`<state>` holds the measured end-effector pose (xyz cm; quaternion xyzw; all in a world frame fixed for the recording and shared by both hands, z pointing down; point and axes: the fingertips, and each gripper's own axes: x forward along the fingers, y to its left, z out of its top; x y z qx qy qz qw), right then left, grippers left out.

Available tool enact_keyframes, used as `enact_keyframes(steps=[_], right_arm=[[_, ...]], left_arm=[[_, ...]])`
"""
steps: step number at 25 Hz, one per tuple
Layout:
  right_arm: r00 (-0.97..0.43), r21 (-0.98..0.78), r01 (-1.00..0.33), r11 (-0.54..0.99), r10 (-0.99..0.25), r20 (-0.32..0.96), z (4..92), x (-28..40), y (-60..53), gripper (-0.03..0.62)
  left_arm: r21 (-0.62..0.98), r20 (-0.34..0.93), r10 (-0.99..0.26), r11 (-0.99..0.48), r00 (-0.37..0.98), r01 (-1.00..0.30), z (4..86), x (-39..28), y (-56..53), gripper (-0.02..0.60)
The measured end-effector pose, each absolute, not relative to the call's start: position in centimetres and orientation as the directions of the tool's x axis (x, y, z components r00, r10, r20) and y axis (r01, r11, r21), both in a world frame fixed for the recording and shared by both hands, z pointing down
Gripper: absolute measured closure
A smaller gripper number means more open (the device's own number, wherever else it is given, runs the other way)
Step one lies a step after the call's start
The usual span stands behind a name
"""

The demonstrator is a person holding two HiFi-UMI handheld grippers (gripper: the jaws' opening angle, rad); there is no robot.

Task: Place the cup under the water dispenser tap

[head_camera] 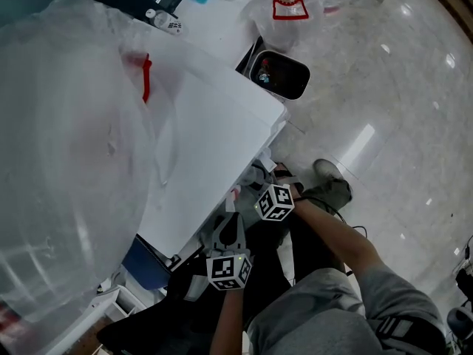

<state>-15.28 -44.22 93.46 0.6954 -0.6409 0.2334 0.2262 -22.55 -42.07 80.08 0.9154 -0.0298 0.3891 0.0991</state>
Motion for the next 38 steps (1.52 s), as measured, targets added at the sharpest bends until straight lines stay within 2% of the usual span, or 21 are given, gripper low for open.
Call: enact_keyframes(steps=[10,17,29,38], right_arm=[[0.09,0.094,-0.995,-0.037,-0.754,0.651,94.0,-15.8,-44.5,0.329],[0.072,0.063,-0.997,-0.039,-0.728,0.682,94.8,-15.8,-44.0,0.287],[0.025,-0.06,-0.994,-0.094,-0.715,0.699,91.8,-15.9,-39.5,0.29],[0.014,-0.179,-0.968,-0.178,-0.747,0.665,82.8,-14.1,-34.4,0.399]], left_arm=[[0.175,0.726,0.034,-0.975,0.687,-0.136,80.4,-23.1,-41.7,0.572],[0.173,0.73,0.025,-0.974,0.683,-0.149,80.5,-23.8,-42.1,0.572],[0.198,0.737,0.038,-0.967,0.675,-0.162,77.8,-23.5,-40.7,0.572],[0.206,0.713,0.045,-0.967,0.7,-0.148,71.9,-21.1,-38.3,0.572]])
